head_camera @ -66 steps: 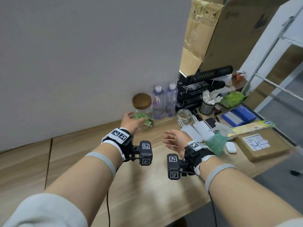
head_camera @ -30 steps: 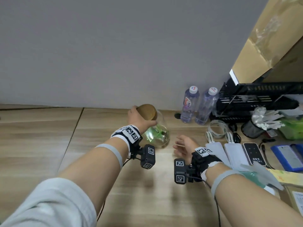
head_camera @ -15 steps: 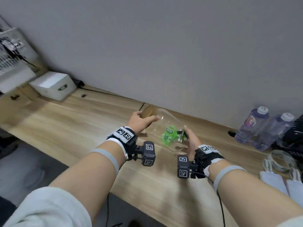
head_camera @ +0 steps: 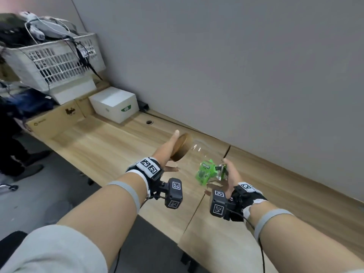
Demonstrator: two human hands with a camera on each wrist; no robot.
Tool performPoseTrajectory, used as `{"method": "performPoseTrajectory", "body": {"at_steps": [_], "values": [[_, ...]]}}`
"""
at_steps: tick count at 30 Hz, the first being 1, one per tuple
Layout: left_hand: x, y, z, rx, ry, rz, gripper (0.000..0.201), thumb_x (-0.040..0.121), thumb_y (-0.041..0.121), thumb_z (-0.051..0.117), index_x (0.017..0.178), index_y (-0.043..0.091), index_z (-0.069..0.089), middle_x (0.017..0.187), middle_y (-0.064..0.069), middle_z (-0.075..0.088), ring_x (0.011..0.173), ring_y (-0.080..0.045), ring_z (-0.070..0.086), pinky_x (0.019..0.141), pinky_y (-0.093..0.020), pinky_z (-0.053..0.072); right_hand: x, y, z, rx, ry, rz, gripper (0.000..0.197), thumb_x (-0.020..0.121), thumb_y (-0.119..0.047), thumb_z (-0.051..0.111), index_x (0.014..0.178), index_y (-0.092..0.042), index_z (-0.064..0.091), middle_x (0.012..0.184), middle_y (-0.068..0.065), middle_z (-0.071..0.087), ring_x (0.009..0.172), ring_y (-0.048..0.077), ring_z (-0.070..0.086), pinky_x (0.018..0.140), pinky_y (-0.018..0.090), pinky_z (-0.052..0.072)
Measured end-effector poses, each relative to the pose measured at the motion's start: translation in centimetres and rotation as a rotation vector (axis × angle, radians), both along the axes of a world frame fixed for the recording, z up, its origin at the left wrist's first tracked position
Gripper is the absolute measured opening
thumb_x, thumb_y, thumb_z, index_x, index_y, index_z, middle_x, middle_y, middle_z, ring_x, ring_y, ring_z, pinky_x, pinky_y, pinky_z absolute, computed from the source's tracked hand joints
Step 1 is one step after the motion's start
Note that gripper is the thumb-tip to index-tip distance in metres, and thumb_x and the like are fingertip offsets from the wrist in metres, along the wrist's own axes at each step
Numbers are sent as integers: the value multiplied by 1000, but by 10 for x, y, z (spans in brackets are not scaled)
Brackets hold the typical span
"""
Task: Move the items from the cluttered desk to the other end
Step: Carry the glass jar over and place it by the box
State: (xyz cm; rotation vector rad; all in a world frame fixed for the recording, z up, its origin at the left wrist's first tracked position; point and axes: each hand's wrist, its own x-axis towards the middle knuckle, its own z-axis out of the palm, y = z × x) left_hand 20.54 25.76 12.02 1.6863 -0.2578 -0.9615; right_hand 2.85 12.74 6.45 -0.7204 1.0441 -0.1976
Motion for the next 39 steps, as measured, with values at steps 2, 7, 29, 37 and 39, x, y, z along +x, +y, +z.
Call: {"method": "performPoseTrajectory", "body": {"at_steps": [2,7,29,37,39], "values": [[35,20,1,-30,-34,22,58,83,67,62,120,23,65,127,-9,61,115,-24,57,76,-51,62,36,16,3,-5,-21,0,56,83,-63,59,97,-9,58,102,19,63,101,36,59,101,47,42],[109,53,-1,-91,-115,121,23,92,41,66,103,21,71,119,-14,65,110,-28,61,75,-49,63,111,44,-1,-1,-37,21,59,83,-66,57,101,-10,60,108,21,67,110,40,64,95,62,46],[426,21,-90,-130,579,226,67,79,74,60,122,23,55,136,-24,49,123,-54,49,79,-65,54,461,10,-87,58,-4,89,57,87,-63,57,103,-10,65,98,20,71,81,32,68,55,34,57],[504,-10,-126,-114,561,254,72,91,71,44,131,11,52,135,-20,54,121,-45,53,74,-65,56,536,-29,-160,-184,219,174,86,61,-90,51,118,-25,60,122,13,65,107,33,65,96,56,51],[526,-19,-132,-121,559,242,73,92,71,43,128,9,54,134,-18,56,121,-41,54,75,-66,56,555,-39,-166,-224,268,188,101,54,-96,47,128,-27,52,132,8,57,115,32,59,96,57,50]]}}
